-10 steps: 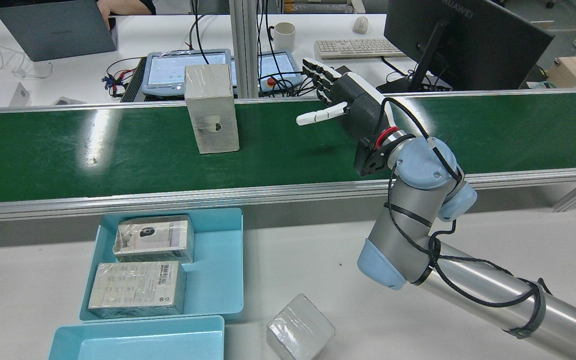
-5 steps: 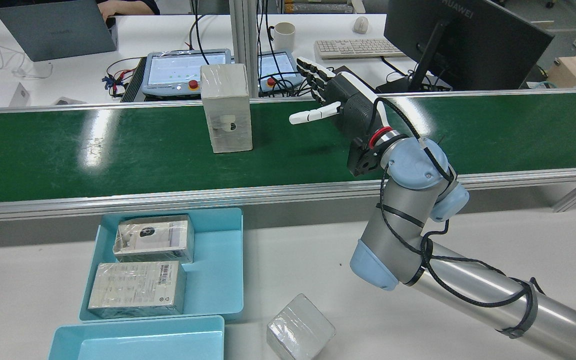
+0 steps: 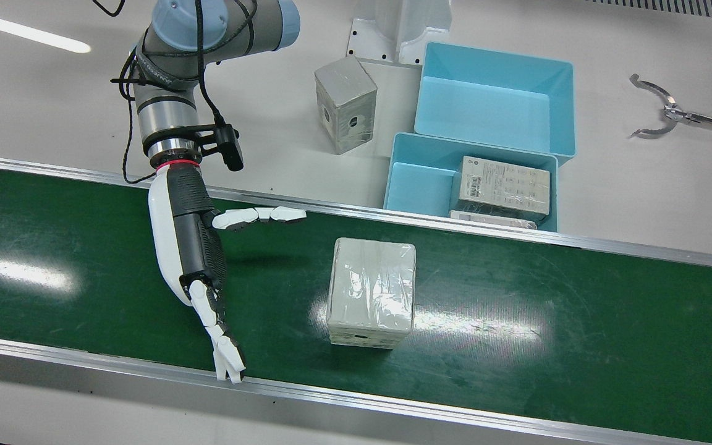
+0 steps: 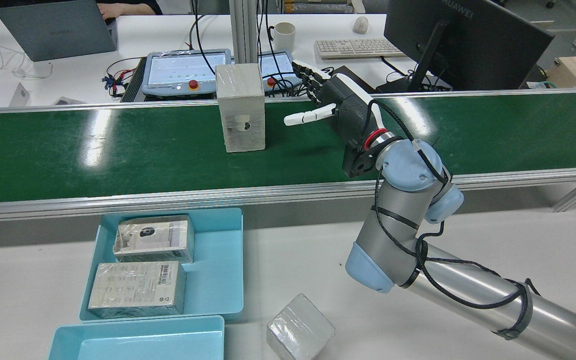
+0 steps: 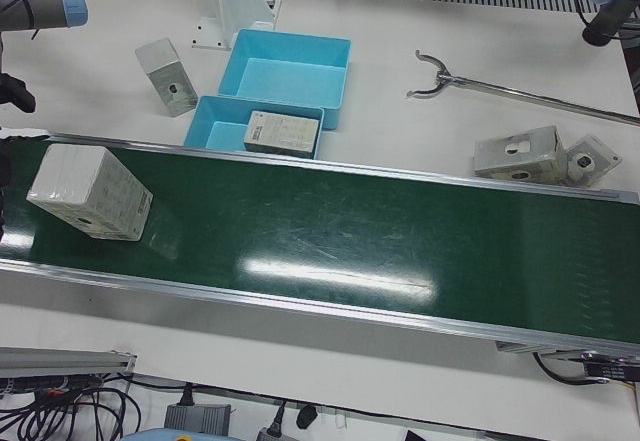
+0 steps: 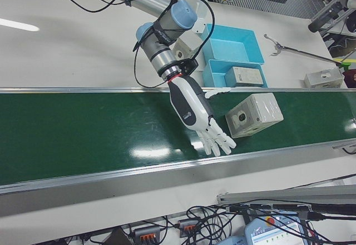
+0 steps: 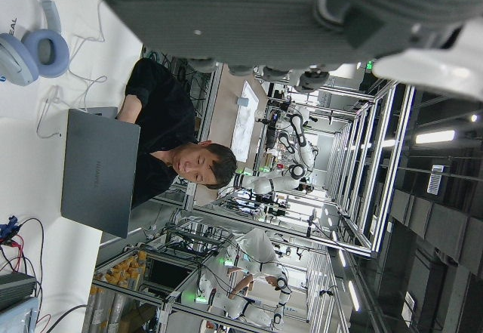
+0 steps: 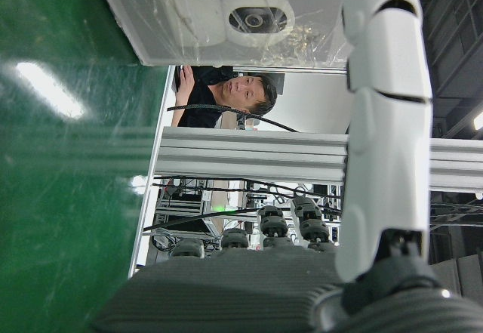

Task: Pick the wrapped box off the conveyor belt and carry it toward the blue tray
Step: 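Move the right hand along the belt toward the white wrapped box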

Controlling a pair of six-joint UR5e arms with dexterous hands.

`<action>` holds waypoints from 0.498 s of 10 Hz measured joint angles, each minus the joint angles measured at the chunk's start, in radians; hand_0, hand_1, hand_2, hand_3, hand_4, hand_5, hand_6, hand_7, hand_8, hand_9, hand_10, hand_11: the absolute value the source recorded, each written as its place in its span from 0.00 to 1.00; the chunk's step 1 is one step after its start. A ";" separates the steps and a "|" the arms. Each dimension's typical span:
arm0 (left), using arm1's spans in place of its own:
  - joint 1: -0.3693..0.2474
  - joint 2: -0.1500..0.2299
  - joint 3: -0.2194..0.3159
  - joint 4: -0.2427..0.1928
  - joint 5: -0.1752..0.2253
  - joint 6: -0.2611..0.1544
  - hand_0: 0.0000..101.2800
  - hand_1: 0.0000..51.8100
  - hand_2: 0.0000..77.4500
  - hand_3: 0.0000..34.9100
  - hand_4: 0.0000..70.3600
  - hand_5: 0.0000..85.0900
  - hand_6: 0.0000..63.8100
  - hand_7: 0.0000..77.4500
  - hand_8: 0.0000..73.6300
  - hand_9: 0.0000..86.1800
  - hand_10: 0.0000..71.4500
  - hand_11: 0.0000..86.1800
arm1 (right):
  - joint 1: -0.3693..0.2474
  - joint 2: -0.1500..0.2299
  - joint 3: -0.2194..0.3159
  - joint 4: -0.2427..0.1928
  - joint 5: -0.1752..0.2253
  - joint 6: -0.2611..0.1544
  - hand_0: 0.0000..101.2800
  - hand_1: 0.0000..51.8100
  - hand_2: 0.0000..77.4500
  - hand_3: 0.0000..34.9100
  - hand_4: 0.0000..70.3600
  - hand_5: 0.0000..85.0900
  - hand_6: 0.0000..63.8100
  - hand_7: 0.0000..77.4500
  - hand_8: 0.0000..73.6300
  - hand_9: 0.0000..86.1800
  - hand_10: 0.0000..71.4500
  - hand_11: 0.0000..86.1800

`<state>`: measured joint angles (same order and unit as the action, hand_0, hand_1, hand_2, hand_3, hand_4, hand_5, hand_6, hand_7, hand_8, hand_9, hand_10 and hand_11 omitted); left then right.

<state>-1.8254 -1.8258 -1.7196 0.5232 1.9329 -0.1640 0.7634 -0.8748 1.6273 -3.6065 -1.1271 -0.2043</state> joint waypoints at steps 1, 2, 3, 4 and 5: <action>0.000 0.000 0.000 0.000 0.000 0.000 0.00 0.00 0.01 0.00 0.00 0.01 0.00 0.01 0.00 0.00 0.00 0.00 | -0.002 0.002 -0.002 0.000 0.001 0.000 0.47 0.29 0.14 0.14 0.07 0.11 0.00 0.02 0.02 0.02 0.00 0.01; 0.000 0.000 0.000 0.000 0.000 0.000 0.00 0.00 0.01 0.00 0.00 0.01 0.00 0.01 0.00 0.00 0.01 0.00 | -0.003 0.004 -0.003 0.000 0.002 0.000 0.47 0.29 0.14 0.14 0.07 0.11 0.00 0.02 0.02 0.02 0.00 0.01; 0.000 0.000 0.000 0.000 0.000 0.000 0.00 0.00 0.01 0.00 0.00 0.01 0.00 0.01 0.00 0.00 0.01 0.00 | -0.003 0.004 -0.004 0.000 0.002 0.001 0.47 0.29 0.15 0.07 0.09 0.10 0.00 0.01 0.02 0.02 0.00 0.01; 0.000 0.000 0.000 0.000 0.000 0.000 0.00 0.00 0.01 0.00 0.00 0.01 0.00 0.00 0.00 0.00 0.00 0.00 | -0.003 0.005 -0.004 0.000 0.002 0.002 0.47 0.29 0.15 0.07 0.09 0.10 0.00 0.01 0.02 0.02 0.00 0.01; 0.000 0.000 0.000 0.000 0.000 0.000 0.00 0.00 0.01 0.00 0.00 0.01 0.00 0.01 0.00 0.00 0.00 0.00 | -0.003 0.005 -0.005 0.000 0.003 0.002 0.47 0.29 0.14 0.00 0.10 0.06 0.00 0.01 0.01 0.02 0.00 0.01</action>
<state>-1.8254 -1.8258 -1.7196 0.5232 1.9329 -0.1640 0.7602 -0.8699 1.6225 -3.6064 -1.1245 -0.2018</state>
